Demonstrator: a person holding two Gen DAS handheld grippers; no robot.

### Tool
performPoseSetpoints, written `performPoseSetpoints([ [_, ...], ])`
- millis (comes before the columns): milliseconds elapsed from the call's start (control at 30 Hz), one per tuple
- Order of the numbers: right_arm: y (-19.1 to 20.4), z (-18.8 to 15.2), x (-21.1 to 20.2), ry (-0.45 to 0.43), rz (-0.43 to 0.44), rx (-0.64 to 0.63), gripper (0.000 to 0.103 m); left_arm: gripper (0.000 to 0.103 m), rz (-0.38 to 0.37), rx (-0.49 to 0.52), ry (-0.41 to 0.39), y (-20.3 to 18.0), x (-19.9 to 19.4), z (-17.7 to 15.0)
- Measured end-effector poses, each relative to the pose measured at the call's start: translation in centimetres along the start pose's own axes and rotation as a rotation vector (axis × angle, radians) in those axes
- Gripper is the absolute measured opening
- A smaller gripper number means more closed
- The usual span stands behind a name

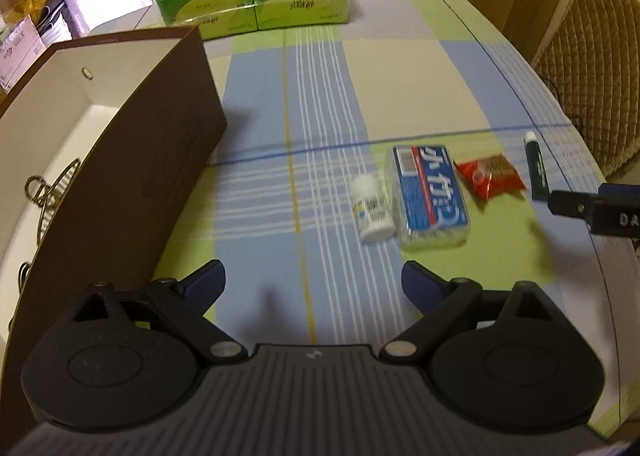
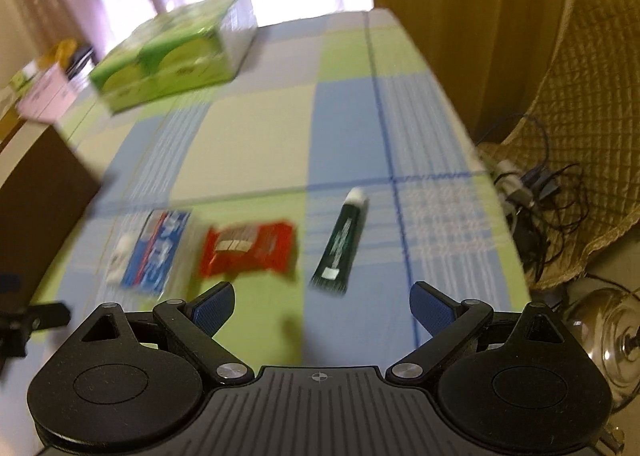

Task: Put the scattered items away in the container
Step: 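Grasp the white pill bottle with the left tool while the right tool grasps the green lip gel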

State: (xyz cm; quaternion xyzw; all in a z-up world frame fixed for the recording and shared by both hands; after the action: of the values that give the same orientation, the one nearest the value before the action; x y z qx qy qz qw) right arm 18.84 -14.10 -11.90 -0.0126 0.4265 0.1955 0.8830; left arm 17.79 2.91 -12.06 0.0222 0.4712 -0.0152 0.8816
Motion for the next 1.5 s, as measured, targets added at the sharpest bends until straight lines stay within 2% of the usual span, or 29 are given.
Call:
performPoseSetpoints([
  [300,-1.3,1.7,3.4,-0.043,-0.059,0.014,0.098,0.090,-0.001,-0.004,-0.016,-0.1,2.6,2.4],
  [333,-1.3,1.8,3.7,-0.047,-0.054,0.011,0.080,0.088,-0.002,-0.002,-0.014,-0.1,2.8,2.5],
  [367,-1.4,1.9,4.2,-0.039,-0.051,0.013,0.068,0.087,-0.003,-0.001,-0.013,-0.1,3.1,2.7],
  [500,-2.0,2.2,5.5,-0.045,-0.058,0.030,0.068,0.084,-0.009,0.003,-0.012,-0.3,3.9,3.2],
  [533,-2.1,2.2,5.7,-0.046,-0.058,0.027,0.064,0.083,-0.012,0.003,-0.010,-0.4,4.1,3.3],
  [600,-2.1,2.3,6.1,-0.046,-0.059,0.006,0.044,0.080,-0.020,0.008,-0.009,-0.6,4.5,3.4],
  [733,-2.0,2.2,6.4,-0.058,-0.058,-0.043,0.044,0.074,-0.039,0.012,-0.010,-1.2,5.3,3.7],
  [1067,-1.0,0.9,6.2,-0.078,-0.054,-0.156,0.043,0.039,-0.108,0.023,0.018,-2.0,7.7,3.2],
  [1167,-0.6,0.5,6.0,-0.083,-0.041,-0.183,0.043,0.035,-0.112,0.046,0.009,-2.2,7.8,2.7],
  [1267,-0.1,0.0,5.7,-0.087,-0.023,-0.219,0.031,0.022,-0.110,0.052,-0.003,-1.8,7.5,2.3],
  [1367,0.2,-0.6,5.2,-0.074,-0.007,-0.239,0.023,0.022,-0.116,0.051,0.001,-1.3,7.1,1.7],
  [1500,0.7,-1.8,4.2,-0.041,0.022,-0.263,0.021,0.022,-0.114,0.080,0.017,-0.9,5.9,0.1],
])
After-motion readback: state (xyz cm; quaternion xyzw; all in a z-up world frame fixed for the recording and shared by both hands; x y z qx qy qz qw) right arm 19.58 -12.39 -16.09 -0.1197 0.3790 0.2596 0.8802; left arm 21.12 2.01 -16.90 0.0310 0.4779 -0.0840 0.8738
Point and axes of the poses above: each gripper's, at about its wrist camera, not at the fingertips, and x roughly the way its jaws point, y to its left, z to its top, the point moved 9 cm from there along x, roughly the way its jaws point, and after that the axes turned 5 degrees about -y, right-handed, at the moved point
